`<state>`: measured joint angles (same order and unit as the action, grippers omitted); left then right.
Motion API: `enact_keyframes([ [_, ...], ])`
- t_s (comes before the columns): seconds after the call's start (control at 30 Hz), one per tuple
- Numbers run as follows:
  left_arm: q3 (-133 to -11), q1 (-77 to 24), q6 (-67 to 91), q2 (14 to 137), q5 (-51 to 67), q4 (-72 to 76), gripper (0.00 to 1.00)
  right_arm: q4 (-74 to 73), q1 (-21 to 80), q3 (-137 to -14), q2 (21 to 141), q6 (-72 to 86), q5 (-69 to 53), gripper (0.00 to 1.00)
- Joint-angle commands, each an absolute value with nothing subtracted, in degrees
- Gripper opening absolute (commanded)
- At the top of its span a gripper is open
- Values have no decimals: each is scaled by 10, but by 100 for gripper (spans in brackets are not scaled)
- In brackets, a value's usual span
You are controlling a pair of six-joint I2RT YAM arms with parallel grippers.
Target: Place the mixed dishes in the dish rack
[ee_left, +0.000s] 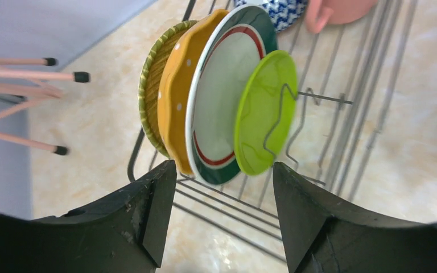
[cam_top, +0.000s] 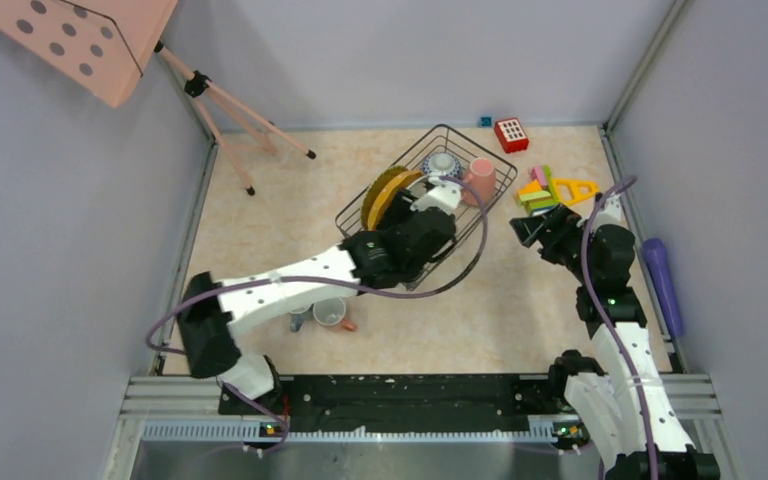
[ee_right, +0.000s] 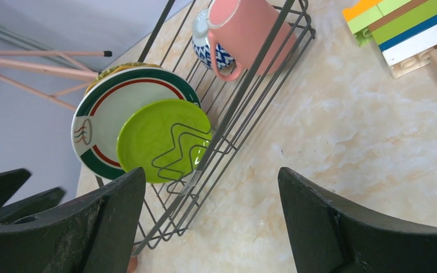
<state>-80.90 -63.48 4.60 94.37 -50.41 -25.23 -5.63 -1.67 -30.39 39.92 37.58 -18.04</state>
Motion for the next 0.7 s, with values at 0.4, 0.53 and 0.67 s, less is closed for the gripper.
enact_keyframes([
  [0.4, -520, -487, 361, 573, -212, -355, 54, -58, -19, -333, 439, 360, -223, 83],
  [0.53, -511, -476, 390, 582, -248, -429, 54, -67, -19, -342, 449, 352, -228, 83],
  [0.67, -492, -466, 417, 579, -256, -454, 58, -66, -19, -341, 449, 356, -232, 83],
])
